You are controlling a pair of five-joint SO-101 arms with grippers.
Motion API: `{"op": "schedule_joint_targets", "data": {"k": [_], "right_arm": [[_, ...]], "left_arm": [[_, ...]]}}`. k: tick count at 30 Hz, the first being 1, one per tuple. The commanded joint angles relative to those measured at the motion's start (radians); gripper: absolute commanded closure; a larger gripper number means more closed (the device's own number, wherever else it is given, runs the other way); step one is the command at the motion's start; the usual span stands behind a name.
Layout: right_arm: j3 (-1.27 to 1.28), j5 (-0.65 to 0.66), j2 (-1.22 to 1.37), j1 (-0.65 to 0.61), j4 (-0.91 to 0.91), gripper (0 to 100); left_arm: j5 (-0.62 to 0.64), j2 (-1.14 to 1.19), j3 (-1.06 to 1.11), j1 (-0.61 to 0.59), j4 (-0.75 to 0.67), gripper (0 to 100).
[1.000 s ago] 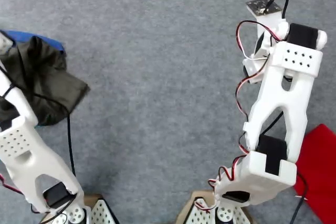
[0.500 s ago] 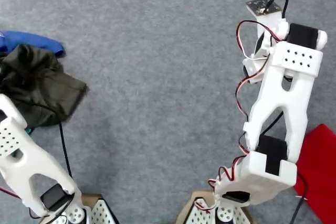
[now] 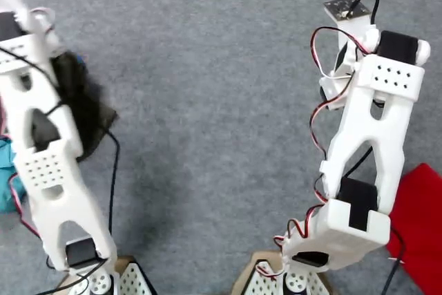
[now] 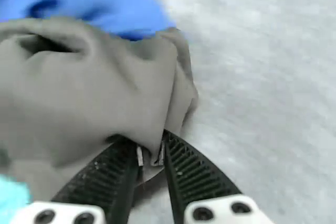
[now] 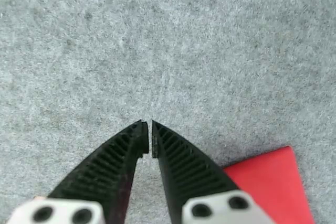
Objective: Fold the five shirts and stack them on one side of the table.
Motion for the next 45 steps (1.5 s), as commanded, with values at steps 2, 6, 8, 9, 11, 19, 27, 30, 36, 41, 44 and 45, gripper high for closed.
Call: {"op": "schedule_joint_targets", "data": {"k": [2,6,8,9,11,19,27,30,36,41,44,45], "right_arm": [[-0.002,-0.008,-0.053,-0.015,-0.018,97.2],[-0.005,-0.002,-0.053,-0.008,-0.031,97.2],[-0.01,0.018,-0.053,-0.001,-0.031,97.2],[-0.013,0.032,-0.053,0.002,-0.031,97.2],[-0.013,0.061,-0.056,0.022,-0.028,97.2],[-0.061,0.236,-0.061,0.079,0.017,95.0],[-0.191,0.238,-0.062,-0.125,0.023,73.1],[-0.213,0.236,-0.053,-0.265,0.021,73.1],[-0.357,0.222,0.013,-0.535,0.005,73.1],[-0.484,0.183,0.153,-0.7,0.025,73.1],[-0.47,0.155,0.199,-0.8,0.025,73.1],[-0.466,0.141,0.213,-0.834,0.023,73.1]], "left_arm": [[-0.003,-0.188,0.143,0.199,0.011,98],[-0.008,-0.269,0.364,0.408,0.011,98],[-0.011,-0.285,0.451,0.517,0.006,98],[-0.005,-0.283,0.486,0.565,-0.008,98],[-0.003,-0.277,0.532,0.644,-0.054,98],[-0.015,-0.277,0.585,0.706,-0.11,79],[-0.066,-0.358,0.448,0.463,0.008,78],[-0.066,-0.455,0.434,0.302,0.009,78],[-0.146,-0.651,0.649,-0.107,0.009,78],[-0.247,-0.705,0.872,-0.453,-0.06,78],[-0.305,-0.707,0.954,-0.589,-0.123,78],[-0.316,-0.707,0.976,-0.614,-0.135,78]]}}
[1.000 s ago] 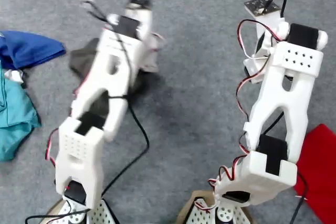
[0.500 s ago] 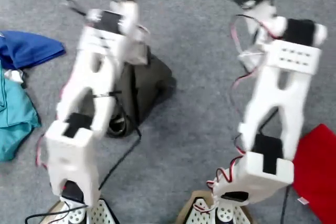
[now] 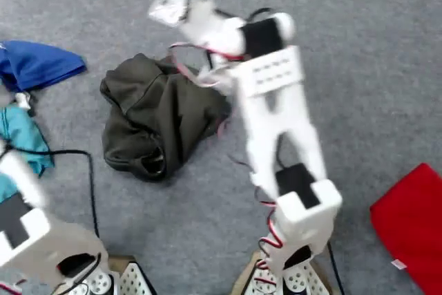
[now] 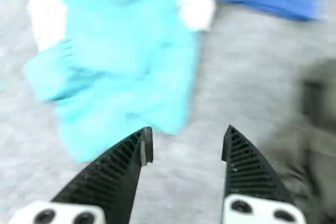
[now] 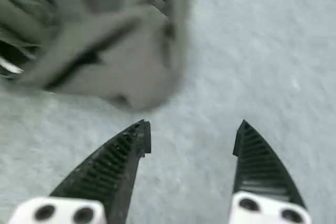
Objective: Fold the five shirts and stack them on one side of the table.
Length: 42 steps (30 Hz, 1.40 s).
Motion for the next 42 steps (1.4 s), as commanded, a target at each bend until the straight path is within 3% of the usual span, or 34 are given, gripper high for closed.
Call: {"op": "schedule_joint_targets", "data": {"k": [1,7,13,16,21,28,32,37,40,42], "right_arm": [[-0.039,-0.049,0.038,-0.128,0.012,73.1],[-0.044,-0.196,0.196,-0.3,0.009,73.1],[-0.045,-0.264,0.374,-0.325,-0.014,73.2],[-0.045,-0.265,0.42,-0.286,-0.044,78.0],[-0.045,-0.267,0.438,-0.128,-0.051,99.6],[-0.045,-0.267,0.438,0.179,-0.054,99.5],[-0.044,-0.252,0.437,0.292,-0.034,99.3],[-0.081,-0.229,0.358,0.26,0.014,99.1],[-0.074,-0.242,0.271,0.168,0.014,98.0],[-0.076,-0.261,0.231,0.09,0.011,92.2]], "left_arm": [[-0.048,-0.048,0.064,-0.124,-0.054,78],[-0.052,-0.048,0.141,-0.181,-0.055,78],[-0.054,-0.048,0.147,-0.189,-0.051,78],[-0.054,-0.048,0.147,-0.189,-0.051,78],[-0.054,-0.048,0.149,-0.189,-0.054,78],[-0.054,-0.048,0.155,-0.178,-0.055,78],[-0.054,-0.047,0.157,-0.147,-0.055,78],[-0.054,-0.047,0.158,-0.11,-0.055,78],[-0.052,-0.047,0.158,-0.101,-0.052,78],[-0.052,-0.047,0.158,-0.101,-0.051,78]]}}
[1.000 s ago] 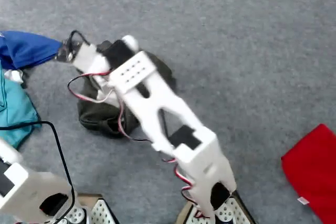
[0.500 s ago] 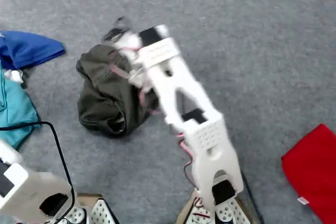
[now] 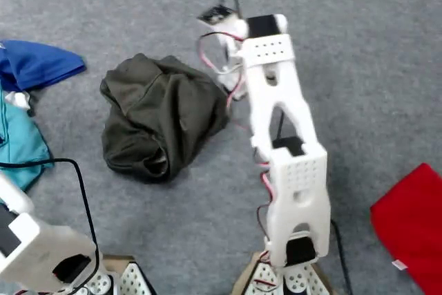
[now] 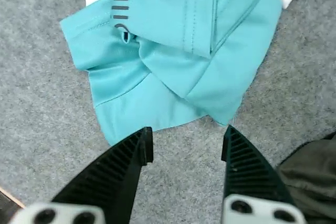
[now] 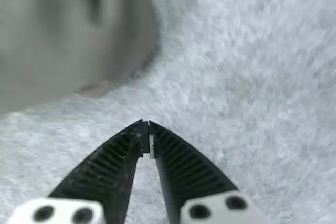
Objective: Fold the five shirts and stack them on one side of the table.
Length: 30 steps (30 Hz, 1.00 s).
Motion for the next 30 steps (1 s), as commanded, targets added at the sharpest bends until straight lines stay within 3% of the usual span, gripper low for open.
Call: {"op": "schedule_joint_targets", "data": {"k": [1,7,15,18,22,24,30], "right_arm": [[-0.045,-0.031,-0.127,-0.147,0.015,87.8],[-0.048,-0.046,-0.068,-0.355,-0.023,67.8],[-0.054,-0.086,0.154,-0.412,-0.124,67.4],[-0.056,-0.086,0.206,-0.39,-0.127,74.4],[-0.077,-0.086,0.206,-0.312,-0.089,99.8],[-0.11,-0.086,0.205,-0.251,-0.054,96.0],[-0.189,-0.078,0.206,-0.036,0.002,99.3]], "left_arm": [[-0.008,-0.047,-0.003,0.006,-0.006,78],[-0.008,-0.047,-0.003,0.005,-0.005,78],[-0.008,-0.048,0.021,-0.005,-0.005,78],[-0.009,-0.048,0.057,-0.009,-0.005,78],[-0.009,-0.048,0.083,-0.032,-0.008,78],[-0.009,-0.048,0.083,-0.034,-0.009,78],[-0.009,-0.048,0.083,0.0,-0.011,78]]}}
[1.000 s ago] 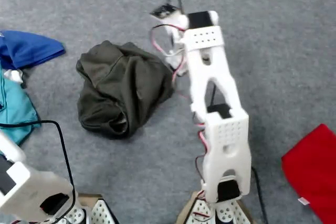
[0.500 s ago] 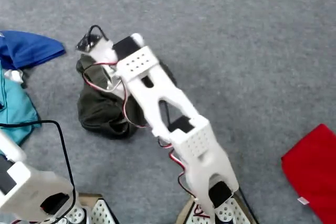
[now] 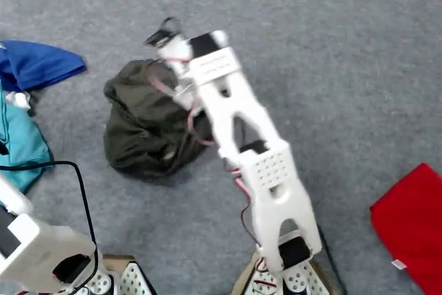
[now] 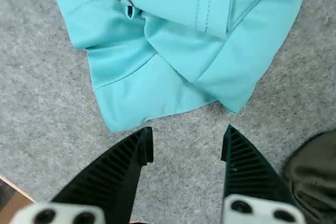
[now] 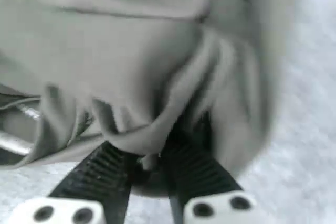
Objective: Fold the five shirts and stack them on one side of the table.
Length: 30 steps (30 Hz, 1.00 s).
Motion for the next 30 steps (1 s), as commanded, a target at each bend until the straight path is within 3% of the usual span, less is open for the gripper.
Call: {"op": "schedule_joint_targets", "data": {"k": [1,7,13,20,25,30], "right_arm": [[-0.056,0.0,-0.008,0.151,0.017,99.3],[-0.054,0.018,-0.005,0.343,0.029,99.3],[-0.056,0.031,-0.004,0.529,0.018,99.3],[-0.061,0.029,0.03,0.736,-0.069,99.3],[-0.064,0.029,0.116,0.88,-0.104,99.3],[-0.064,0.006,0.188,0.928,-0.183,99.3]], "left_arm": [[-0.009,-0.045,0.005,0.038,-0.011,78],[0.0,-0.045,0.055,0.164,-0.012,78],[0.124,-0.045,0.097,0.459,-0.055,78],[0.29,-0.036,0.176,0.904,-0.255,78],[0.397,-0.031,0.201,1.086,-0.473,78],[0.451,0.031,0.253,1.295,-0.543,78]]}}
